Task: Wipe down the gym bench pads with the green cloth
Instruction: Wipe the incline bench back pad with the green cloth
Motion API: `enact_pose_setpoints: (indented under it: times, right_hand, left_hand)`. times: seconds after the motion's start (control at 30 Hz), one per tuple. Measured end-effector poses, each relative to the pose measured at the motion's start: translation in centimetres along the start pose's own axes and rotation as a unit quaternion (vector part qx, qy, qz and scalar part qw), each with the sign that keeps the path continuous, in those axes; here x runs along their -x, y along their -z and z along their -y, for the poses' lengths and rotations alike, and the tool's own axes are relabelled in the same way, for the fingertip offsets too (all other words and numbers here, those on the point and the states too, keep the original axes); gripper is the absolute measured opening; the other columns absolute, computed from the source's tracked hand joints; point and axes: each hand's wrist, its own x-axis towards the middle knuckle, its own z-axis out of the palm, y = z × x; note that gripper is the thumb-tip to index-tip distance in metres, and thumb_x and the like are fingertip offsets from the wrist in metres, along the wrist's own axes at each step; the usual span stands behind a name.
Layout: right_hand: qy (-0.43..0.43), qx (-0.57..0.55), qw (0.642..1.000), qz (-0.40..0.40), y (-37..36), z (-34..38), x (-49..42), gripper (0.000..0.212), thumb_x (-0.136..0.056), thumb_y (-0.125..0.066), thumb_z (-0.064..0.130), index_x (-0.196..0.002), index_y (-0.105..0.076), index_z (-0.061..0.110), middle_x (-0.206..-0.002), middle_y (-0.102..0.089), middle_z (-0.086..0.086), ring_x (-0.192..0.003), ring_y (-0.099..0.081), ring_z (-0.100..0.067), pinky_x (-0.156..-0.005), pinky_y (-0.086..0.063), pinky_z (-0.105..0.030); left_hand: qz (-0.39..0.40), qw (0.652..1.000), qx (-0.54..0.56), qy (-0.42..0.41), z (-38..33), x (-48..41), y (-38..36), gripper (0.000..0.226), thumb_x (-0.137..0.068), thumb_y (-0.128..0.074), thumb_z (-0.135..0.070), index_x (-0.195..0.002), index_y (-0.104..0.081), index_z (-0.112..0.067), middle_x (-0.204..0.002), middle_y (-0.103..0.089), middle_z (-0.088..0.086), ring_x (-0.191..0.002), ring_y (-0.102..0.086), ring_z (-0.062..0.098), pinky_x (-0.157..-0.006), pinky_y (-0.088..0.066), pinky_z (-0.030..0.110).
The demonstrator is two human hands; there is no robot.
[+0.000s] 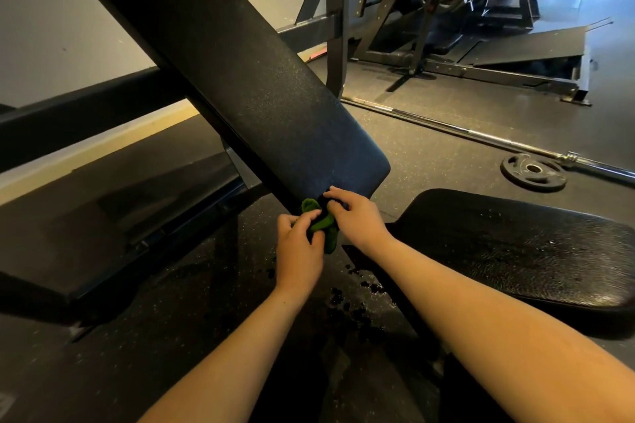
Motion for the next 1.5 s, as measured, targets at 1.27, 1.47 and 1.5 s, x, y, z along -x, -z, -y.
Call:
enact_pose_setpoints:
  times: [1.27, 1.47, 1.5]
  right_hand:
    - [-0.228, -0.115, 0.945, -0.204, -3.9, 0.2, -0.4, 0.038, -0.102, -0.041, 0.023, -0.138, -0.035, 0.035, -0.138, -0.037, -0.013, -0.113, -0.052, -0.035, -0.098, -0.048, -0.048]
    - [-0.254, -0.217, 0.926, -0.177, -6.1, -0.4, 3.4, 0.029, -0.100, -0.045, 0.026, -0.119, -0.028, 0.038, -0.112, -0.058, -0.011, -0.093, -0.060, -0.027, -0.083, -0.053, -0.044]
    - [-0.253, -0.214, 0.928, -0.171, -6.0, -0.3, 3.4, 0.028, -0.100, -0.044, 0.025, -0.119, -0.028, 0.037, -0.111, -0.058, -0.011, -0.092, -0.059, -0.028, -0.081, -0.052, -0.043]
  left_hand:
    - [0.090, 0.907, -0.369, -0.184, 2.1, -6.2, 0.7, 0.057, -0.107, -0.033, -0.025, -0.160, -0.012, -0.026, -0.167, 0.013, 0.006, -0.151, 0.022, 0.026, -0.123, 0.005, 0.046]
    - [0.071, 0.910, -0.375, -0.164, 0.7, -5.4, 0.3, 0.056, -0.105, -0.036, -0.024, -0.159, -0.020, -0.026, -0.168, 0.004, 0.007, -0.153, 0.016, 0.028, -0.123, 0.005, 0.048]
    - [0.070, 0.910, -0.376, -0.163, 0.5, -5.2, 0.4, 0.055, -0.105, -0.036, -0.024, -0.158, -0.021, -0.026, -0.168, 0.002, 0.007, -0.153, 0.014, 0.028, -0.123, 0.004, 0.048]
